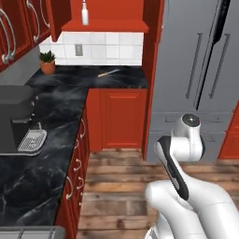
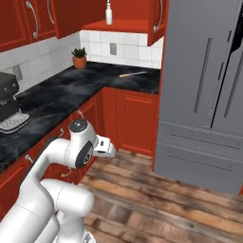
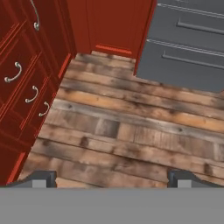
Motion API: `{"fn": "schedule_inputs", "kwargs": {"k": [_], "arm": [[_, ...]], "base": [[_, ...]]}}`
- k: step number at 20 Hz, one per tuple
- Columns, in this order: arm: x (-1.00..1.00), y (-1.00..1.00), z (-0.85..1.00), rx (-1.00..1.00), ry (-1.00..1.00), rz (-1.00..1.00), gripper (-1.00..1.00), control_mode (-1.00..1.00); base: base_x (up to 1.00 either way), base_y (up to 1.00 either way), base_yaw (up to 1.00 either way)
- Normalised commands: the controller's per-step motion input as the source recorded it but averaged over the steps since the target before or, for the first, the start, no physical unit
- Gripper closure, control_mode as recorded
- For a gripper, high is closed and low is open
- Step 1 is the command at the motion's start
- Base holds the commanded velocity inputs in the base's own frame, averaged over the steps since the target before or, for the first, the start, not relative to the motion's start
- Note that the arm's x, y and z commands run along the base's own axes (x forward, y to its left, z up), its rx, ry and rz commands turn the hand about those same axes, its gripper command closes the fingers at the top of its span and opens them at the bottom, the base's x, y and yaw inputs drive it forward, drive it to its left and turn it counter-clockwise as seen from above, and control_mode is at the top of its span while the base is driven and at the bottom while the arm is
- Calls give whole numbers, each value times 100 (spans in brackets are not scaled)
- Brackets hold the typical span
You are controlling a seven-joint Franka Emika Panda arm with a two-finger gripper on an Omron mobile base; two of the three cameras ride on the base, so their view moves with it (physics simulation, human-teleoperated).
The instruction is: Move the cutting board and knife to the sink. Then move spray from the cabinet to the counter.
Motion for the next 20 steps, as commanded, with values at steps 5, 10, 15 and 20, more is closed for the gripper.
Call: {"fn": "schedule_inputs", "kwargs": {"k": [5,10,15,20], "arm": [[0,0,0,0,0,0,-100,100],[0,0,0,0,0,0,-100,100],[0,0,0,0,0,0,-100,100],[0,0,0,0,0,0,-100,100]], "base": [[85,33,-21],[84,35,-18],[80,44,-7],[85,38,-5]]}}
